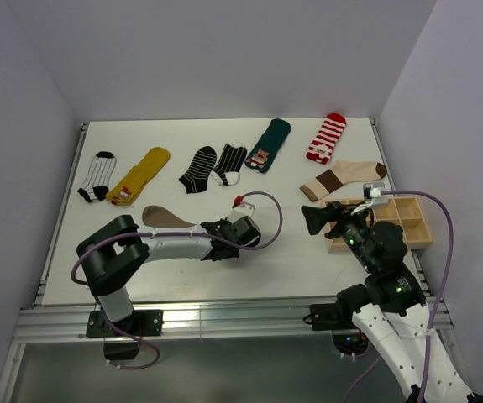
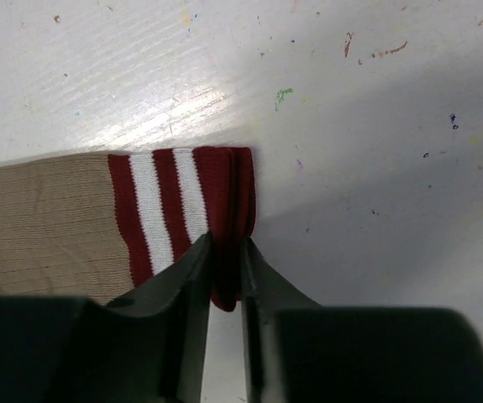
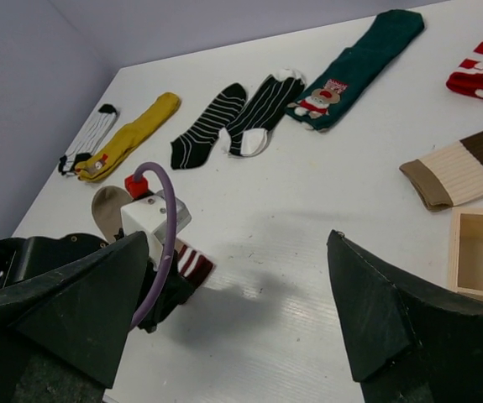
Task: Roll the socks
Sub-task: Roll the sock at the center of the board.
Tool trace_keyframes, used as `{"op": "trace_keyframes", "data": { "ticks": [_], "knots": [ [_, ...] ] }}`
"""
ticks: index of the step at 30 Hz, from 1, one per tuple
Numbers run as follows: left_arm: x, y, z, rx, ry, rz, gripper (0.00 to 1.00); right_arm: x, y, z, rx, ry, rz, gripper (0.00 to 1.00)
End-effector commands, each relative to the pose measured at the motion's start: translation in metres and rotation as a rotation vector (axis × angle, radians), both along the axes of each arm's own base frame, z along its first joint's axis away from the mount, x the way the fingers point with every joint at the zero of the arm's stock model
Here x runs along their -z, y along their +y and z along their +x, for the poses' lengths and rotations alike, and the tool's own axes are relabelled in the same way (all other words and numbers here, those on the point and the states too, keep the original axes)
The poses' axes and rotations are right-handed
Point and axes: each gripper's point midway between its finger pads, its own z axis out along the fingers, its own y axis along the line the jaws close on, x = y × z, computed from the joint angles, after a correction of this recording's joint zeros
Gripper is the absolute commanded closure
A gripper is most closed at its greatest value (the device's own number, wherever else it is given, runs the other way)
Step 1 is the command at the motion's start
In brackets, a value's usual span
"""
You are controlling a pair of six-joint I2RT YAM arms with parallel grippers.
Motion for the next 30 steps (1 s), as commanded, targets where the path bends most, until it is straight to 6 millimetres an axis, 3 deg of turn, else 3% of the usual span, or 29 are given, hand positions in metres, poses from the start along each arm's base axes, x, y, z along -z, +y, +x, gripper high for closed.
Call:
{"op": "trace_keyframes", "data": {
  "ticks": [1,2,4,5,8,12,16,19,27,30],
  "knots": [
    [0.012,-0.005,-0.011,0.021,0.052,0.017,0.79,-0.007,-0.002,0.003,0.019,-0.038,0.008,0.07],
    [0.014,-0.006,-0.011,0.025,0.06,0.016,0.82,-0.006,-0.003,0.004,0.025,-0.029,0.009,0.07],
    [0.011,-0.011,-0.01,0.03,0.061,0.003,0.99,-0.002,-0.004,0.007,0.039,-0.007,0.011,0.05],
    [0.01,-0.014,-0.01,0.03,0.063,-0.005,1.0,0.001,-0.005,0.008,0.058,0.018,0.03,0.0],
    [0.003,-0.024,-0.01,0.038,0.071,-0.045,1.0,0.011,-0.015,0.015,0.131,0.086,0.013,0.0],
    [-0.01,-0.038,-0.011,0.037,0.082,-0.138,1.0,0.021,-0.002,0.02,0.066,0.162,-0.037,0.0],
    [-0.01,-0.041,-0.016,0.0,0.146,-0.242,1.0,0.042,0.027,0.022,-0.07,0.252,-0.006,0.01],
    [-0.011,-0.039,-0.012,-0.051,0.177,-0.331,1.0,0.056,0.044,0.027,-0.105,0.3,0.061,0.12],
    [-0.039,-0.039,0.003,-0.122,0.239,-0.68,1.0,0.108,0.092,0.037,-0.075,0.528,0.132,0.16],
    [-0.039,-0.032,0.001,-0.151,0.255,-0.74,1.0,0.123,0.108,0.041,-0.053,0.587,0.145,0.18]
  ]
}}
